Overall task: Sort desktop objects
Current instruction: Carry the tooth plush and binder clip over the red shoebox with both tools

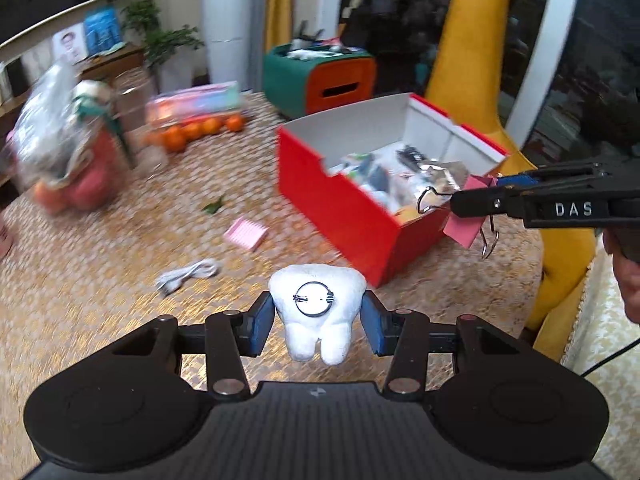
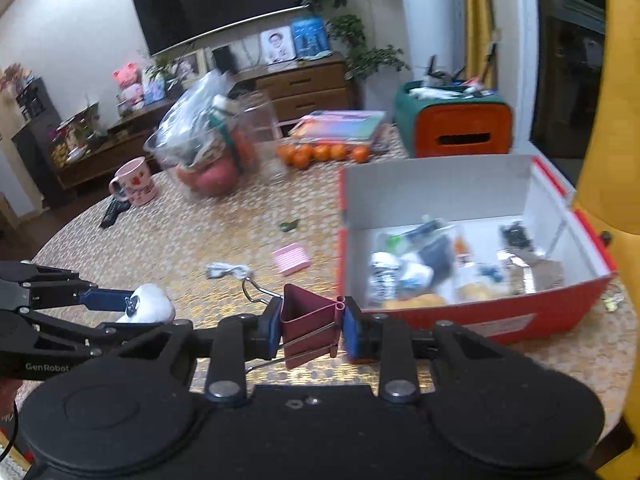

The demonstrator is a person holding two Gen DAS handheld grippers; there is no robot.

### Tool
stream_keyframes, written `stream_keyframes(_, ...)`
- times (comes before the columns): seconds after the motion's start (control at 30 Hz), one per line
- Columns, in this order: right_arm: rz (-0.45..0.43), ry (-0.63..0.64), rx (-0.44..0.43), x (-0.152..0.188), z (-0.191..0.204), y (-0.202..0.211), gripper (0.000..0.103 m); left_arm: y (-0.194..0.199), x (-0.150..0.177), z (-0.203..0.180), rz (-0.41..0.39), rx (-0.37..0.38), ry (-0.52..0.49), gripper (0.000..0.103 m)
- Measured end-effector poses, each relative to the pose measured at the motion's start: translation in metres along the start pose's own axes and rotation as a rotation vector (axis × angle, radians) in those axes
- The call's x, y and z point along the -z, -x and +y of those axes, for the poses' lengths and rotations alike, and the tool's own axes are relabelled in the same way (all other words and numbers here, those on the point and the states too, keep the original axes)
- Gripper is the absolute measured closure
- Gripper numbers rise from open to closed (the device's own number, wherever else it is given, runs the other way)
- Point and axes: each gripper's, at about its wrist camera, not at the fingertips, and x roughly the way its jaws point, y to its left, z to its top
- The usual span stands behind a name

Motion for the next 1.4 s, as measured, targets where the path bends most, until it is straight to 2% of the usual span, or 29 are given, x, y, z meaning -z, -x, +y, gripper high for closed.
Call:
stream_keyframes(0.27,-0.048,-0.067,0.069,-0.002,-0.053,0.025,0.074,-0.02,-0.036,-0.053,-0.007,0.047,-0.105,0.057)
stream_keyframes(0.57,-0.082,-0.118,0.136,-0.012,-0.1,0.027,0.074,-0.051,-0.073,-0.091,-0.015,0.076,-0.155,0.057)
stream_keyframes(0.8,-0.066,-0.13,0.149,-0.027,-0.121,0.006,0.074,-0.089,-0.096,-0.103,-0.003,0.057,-0.157,0.057)
stream_keyframes(1.17,-0.01,-0.094,0.191,-0.058,-0.134,-0.05,0.074,-0.15,-0.123,-0.089,0.056,0.023,-0.063,0.057)
stream_keyframes(1.4,0.034,-0.109,0.221,-0.07,-0.148,-0.087,0.074,-0.184,-0.126,-0.09,0.111,-0.005,-0.085,0.057)
